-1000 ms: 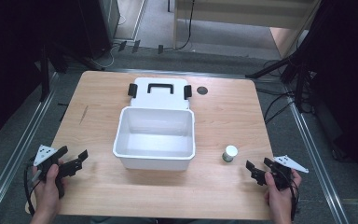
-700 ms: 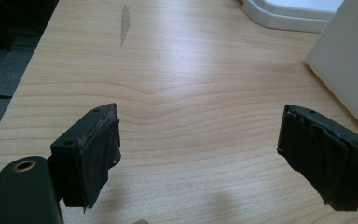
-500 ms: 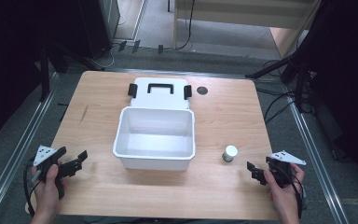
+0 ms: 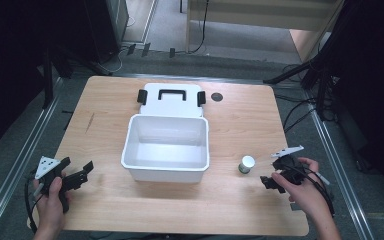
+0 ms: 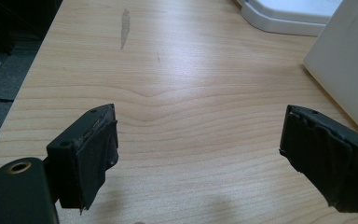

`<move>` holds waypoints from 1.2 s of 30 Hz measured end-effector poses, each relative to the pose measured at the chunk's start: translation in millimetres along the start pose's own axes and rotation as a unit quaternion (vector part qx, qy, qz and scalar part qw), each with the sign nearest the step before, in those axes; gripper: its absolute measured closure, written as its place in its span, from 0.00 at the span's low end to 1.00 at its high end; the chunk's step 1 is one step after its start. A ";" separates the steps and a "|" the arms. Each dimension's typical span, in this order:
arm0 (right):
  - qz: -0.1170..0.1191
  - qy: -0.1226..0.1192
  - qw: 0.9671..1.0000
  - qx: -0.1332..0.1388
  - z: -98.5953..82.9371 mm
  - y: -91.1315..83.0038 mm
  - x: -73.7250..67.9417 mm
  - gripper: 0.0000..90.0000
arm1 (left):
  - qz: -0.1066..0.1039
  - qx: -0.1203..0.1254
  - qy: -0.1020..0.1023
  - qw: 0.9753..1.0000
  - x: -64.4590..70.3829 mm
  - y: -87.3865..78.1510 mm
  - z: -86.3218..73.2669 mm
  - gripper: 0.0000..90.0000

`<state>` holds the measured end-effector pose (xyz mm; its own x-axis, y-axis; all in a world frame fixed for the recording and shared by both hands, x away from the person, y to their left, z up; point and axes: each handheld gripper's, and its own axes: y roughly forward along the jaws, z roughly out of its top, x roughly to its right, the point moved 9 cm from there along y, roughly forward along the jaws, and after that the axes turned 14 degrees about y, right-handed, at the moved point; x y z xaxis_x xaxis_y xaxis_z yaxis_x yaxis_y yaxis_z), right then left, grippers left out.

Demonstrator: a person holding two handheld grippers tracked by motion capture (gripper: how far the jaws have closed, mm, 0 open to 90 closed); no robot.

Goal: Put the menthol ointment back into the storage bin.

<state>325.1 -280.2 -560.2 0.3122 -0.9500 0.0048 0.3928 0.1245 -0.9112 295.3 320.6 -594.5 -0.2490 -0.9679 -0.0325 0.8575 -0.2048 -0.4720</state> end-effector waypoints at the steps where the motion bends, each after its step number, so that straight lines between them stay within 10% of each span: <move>1: 0.001 -0.009 1.000 -0.010 0.8 -0.7 -1.8 0.19 | 0.000 0.000 -0.001 1.000 -0.1 0.2 0.0 0.13; 6: -0.008 -0.067 0.994 -0.081 2.9 -4.5 -13.5 0.15 | -0.001 0.000 -0.001 1.000 0.0 0.1 0.0 0.13; 14: 0.006 -0.119 0.985 -0.124 13.5 -10.9 -34.2 0.15 | 0.000 0.002 0.000 1.000 0.2 -0.3 0.2 0.14; 19: 0.004 -0.171 0.970 -0.170 14.1 -14.3 -43.3 0.15 | 0.000 0.002 0.001 1.000 0.3 0.0 0.3 0.15; 36: 0.008 -0.249 0.955 -0.161 39.4 2.3 -51.1 0.16 | -0.004 0.001 0.004 1.000 0.9 0.2 0.2 0.15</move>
<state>344.1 -220.0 -546.3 0.7199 -0.6851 0.1112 0.1223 -0.0325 -0.9920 295.3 319.6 -594.5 -0.2589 -0.9652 -0.0361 0.8566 -0.2122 -0.4702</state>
